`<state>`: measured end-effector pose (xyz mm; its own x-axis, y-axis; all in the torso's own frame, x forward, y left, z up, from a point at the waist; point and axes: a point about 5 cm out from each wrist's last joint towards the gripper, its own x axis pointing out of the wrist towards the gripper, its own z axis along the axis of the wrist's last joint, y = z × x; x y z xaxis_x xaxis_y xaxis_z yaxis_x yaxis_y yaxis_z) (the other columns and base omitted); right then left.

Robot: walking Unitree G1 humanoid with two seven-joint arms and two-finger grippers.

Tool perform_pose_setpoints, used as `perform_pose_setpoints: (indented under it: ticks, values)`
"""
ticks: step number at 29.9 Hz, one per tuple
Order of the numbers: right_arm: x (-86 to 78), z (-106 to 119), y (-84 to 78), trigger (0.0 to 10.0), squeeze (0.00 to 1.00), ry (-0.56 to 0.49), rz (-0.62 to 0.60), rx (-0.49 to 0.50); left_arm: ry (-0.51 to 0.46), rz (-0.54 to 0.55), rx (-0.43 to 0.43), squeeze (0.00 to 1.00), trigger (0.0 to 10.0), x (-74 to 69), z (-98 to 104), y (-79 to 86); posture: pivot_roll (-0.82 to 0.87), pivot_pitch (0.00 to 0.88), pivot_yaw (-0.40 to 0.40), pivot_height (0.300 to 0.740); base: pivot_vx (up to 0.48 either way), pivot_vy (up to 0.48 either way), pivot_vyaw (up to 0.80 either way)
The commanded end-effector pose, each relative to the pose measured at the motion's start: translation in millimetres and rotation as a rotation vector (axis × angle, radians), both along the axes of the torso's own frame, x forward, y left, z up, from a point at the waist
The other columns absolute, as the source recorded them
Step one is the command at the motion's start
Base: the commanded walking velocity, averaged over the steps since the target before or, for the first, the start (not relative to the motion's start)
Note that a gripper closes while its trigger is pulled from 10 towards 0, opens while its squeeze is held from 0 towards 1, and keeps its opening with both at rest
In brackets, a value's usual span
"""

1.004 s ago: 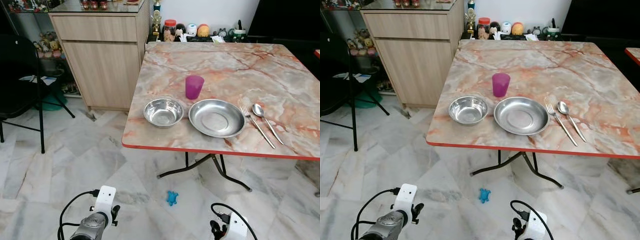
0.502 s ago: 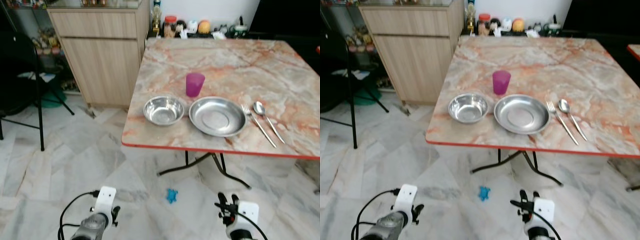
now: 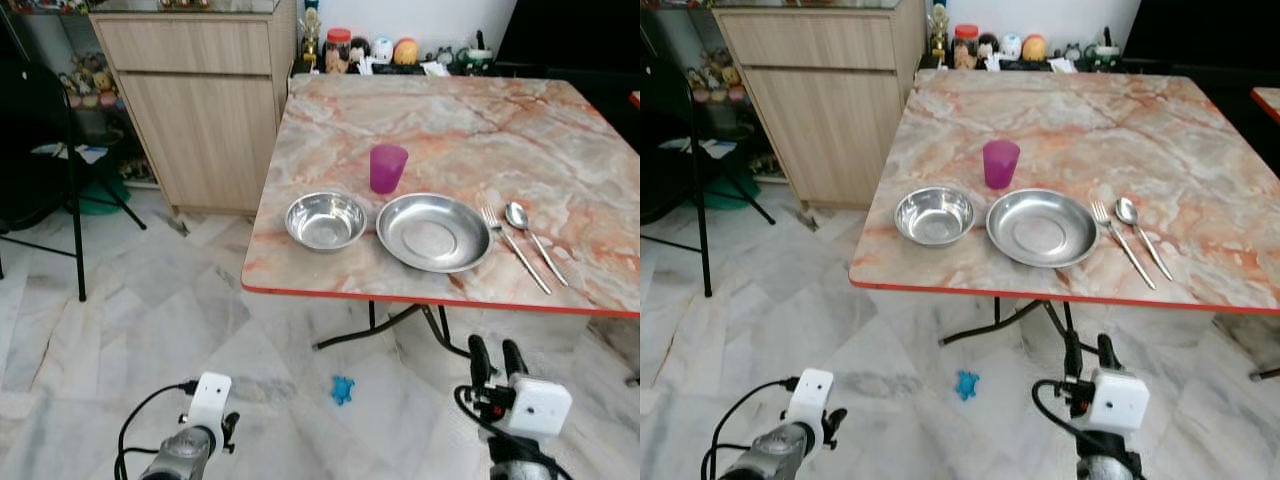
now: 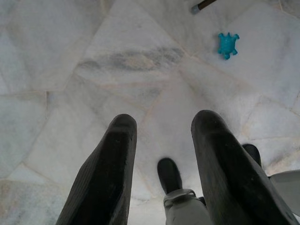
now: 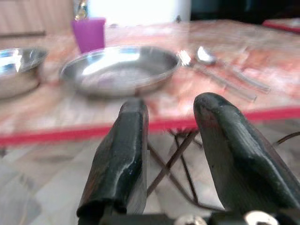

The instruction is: Setting the table

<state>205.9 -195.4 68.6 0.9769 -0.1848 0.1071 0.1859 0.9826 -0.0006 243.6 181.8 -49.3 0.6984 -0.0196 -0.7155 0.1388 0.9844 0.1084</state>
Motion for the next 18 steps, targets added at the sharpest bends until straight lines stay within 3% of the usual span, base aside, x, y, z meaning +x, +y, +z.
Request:
perform_pose_setpoints:
  ticks: [1,2,6,7,10,13,18]
  values:
    - [7.1,11.5,-8.4,10.0,0.0,-0.027,-0.042,0.003,0.014,0.007,0.005,0.0,10.0,-3.1,-2.1,2.4,-0.03,0.028,-0.01,0.74,0.0,0.0,0.0]
    - [16.9,19.5,-17.8,10.0,0.0,-0.044,-0.081,0.012,0.013,0.008,0.005,0.0,10.0,-2.9,-2.0,2.5,-0.04,0.029,-0.004,0.74,0.0,0.0,0.0]
    - [25.6,27.2,-26.7,10.0,0.0,-0.054,-0.115,0.038,0.012,0.009,0.004,0.0,10.0,-2.8,-1.8,2.5,-0.04,0.029,0.004,0.74,0.0,0.0,0.0]
    - [36.7,35.1,-37.7,10.0,0.0,-0.075,-0.144,0.082,0.011,0.008,0.003,0.0,10.0,-2.6,-1.7,2.3,-0.04,0.03,0.005,0.74,0.0,0.0,0.0]
    - [50.6,37.4,-47.2,10.0,0.0,-0.047,-0.187,0.132,0.004,0.013,0.0,0.0,10.0,-2.0,-1.2,2.4,-0.04,0.031,0.007,0.74,0.0,0.0,0.0]
    - [69.1,31.1,-46.4,10.0,0.0,0.05,-0.175,0.195,-0.011,0.021,-0.012,0.0,10.0,-0.5,0.2,2.0,-0.04,0.032,0.007,0.74,0.0,0.0,0.0]
    - [88.9,41.1,-36.9,10.0,0.0,0.03,-0.115,0.265,-0.012,0.02,-0.005,0.0,10.0,0.0,0.5,2.7,-0.03,0.033,0.008,0.74,0.0,0.0,0.0]
